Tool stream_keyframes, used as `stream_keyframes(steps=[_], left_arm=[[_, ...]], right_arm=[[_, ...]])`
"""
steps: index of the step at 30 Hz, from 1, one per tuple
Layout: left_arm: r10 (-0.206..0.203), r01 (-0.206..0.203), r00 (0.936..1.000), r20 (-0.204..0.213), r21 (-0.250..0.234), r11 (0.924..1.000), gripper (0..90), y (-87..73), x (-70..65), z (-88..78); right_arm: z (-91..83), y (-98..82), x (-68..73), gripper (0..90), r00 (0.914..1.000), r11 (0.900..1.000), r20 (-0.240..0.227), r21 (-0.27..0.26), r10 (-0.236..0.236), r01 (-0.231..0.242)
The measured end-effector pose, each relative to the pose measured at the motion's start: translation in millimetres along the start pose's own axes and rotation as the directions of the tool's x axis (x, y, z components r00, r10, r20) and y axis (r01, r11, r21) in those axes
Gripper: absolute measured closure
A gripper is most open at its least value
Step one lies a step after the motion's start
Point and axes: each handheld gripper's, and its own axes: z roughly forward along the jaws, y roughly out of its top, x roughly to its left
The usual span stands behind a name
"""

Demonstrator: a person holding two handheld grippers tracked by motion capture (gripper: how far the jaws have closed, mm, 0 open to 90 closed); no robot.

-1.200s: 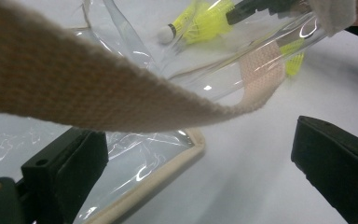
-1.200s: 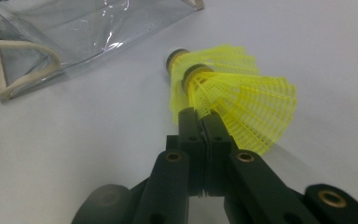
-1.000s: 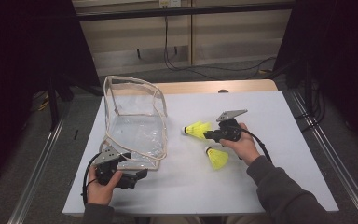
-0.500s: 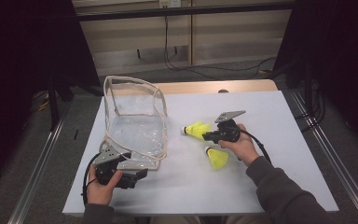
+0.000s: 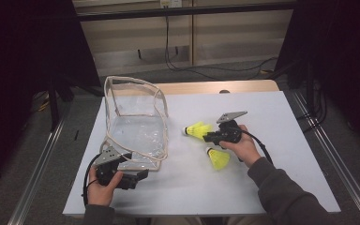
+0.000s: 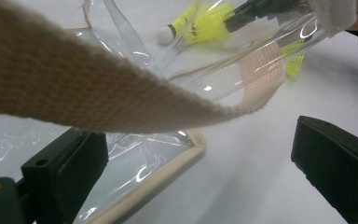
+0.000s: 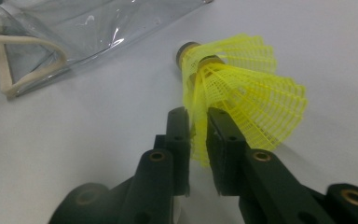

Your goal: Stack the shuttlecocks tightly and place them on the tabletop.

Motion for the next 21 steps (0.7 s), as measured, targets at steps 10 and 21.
stream_keyframes(steps=[10,21], left_arm=[[0.001,-0.001,1.0000,-0.003,0.006,1.0000,3.7,0.3,-0.2,-0.2],[0.001,-0.001,1.0000,-0.004,0.006,1.0000,3.7,0.3,-0.3,-0.3]], right_arm=[[-9.7,-1.3,-0.8,68.9,0.9998,1.000,0.006,-0.023,0.021,-0.021],[-25.9,-4.7,-0.7,58.3,0.9994,0.998,0.026,-0.051,0.023,-0.022]])
